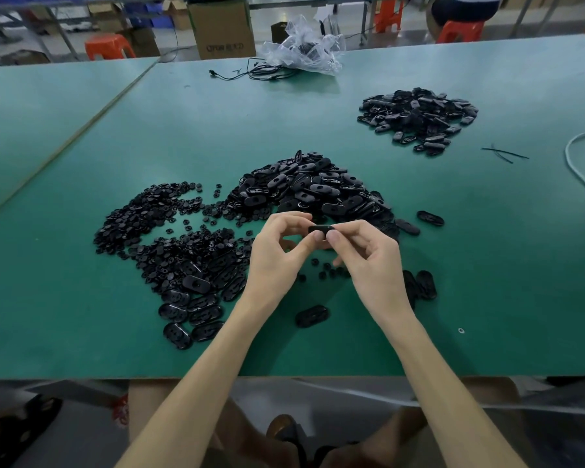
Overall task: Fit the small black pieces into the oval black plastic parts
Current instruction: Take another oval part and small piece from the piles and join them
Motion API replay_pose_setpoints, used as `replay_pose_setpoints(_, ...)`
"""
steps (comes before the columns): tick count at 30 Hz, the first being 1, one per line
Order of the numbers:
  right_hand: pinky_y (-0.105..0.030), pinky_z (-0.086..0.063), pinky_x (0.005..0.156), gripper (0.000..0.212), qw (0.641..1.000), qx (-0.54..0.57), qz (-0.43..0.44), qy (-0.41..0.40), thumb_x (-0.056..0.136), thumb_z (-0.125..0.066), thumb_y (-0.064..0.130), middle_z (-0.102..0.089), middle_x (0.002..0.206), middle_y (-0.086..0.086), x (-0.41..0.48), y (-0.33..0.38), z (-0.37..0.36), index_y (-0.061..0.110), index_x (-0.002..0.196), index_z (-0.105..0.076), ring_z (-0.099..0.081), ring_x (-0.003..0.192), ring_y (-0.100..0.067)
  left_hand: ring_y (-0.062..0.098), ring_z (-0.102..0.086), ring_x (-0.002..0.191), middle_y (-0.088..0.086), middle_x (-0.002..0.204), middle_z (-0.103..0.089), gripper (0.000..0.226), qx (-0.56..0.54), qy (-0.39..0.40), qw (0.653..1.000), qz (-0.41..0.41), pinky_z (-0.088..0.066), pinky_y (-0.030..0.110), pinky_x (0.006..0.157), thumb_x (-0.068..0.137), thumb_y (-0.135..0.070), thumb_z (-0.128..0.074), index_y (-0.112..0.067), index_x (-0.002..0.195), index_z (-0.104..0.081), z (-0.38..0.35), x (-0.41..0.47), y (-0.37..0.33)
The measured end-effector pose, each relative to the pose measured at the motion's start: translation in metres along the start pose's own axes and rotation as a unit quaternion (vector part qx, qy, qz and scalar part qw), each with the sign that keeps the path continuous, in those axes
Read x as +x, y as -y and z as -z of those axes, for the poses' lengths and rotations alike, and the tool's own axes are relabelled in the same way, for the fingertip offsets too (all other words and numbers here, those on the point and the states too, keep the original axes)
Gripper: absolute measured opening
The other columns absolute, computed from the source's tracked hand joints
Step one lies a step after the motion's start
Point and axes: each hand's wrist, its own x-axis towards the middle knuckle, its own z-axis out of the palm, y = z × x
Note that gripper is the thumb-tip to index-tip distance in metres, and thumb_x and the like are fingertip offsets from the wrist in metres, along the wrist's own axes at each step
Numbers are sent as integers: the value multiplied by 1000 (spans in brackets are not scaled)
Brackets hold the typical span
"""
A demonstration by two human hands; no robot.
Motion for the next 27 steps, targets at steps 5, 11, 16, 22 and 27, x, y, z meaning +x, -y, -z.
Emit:
replay_pose_setpoints(5,-26,-54,65,15,997,-77,-2,-29,102,-67,25,-76,83,9,1,-1,0,19,103,-81,-65,71,-4,13,-73,99,-2,110,-76,16,-50,2,999,2,-57,27,87,94,-8,-75,-10,107,-66,1,-1,-4)
replay_pose_setpoints(11,-12,-48,79,12,986,-156,41,-34,98,-72,21,-74,99,8,1,-1,-3,14,98,-82,-66,92,-3,9,-68,89,-7,94,-74,17,-65,-5,998,-3,-52,22,81,93,-12,-77,-16,107,-69,2,-2,-5)
replay_pose_setpoints(16,-9,-45,76,13,983,-169,59,-31,99,-72,24,-73,97,10,-1,-1,-4,16,96,-81,-65,91,-3,10,-68,88,-5,97,-75,25,-78,-3,997,-6,-57,26,85,94,-11,-76,-24,115,-77,3,-2,-7)
replay_pose_setpoints(22,-13,-49,75,5,992,-107,23,-64,100,-69,27,-74,94,13,-1,1,-2,25,102,-74,-68,90,-7,22,-74,90,0,99,-75,35,-92,2,996,18,-60,28,79,91,-7,-78,-21,122,-71,2,-2,-7)
replay_pose_setpoints(27,-15,-51,74,5,992,-98,23,-71,101,-68,28,-74,92,15,-1,0,-2,28,104,-73,-70,87,-9,13,-72,91,-8,99,-77,23,-70,27,997,8,-59,25,79,89,-4,-80,-16,107,-72,1,-4,-7)
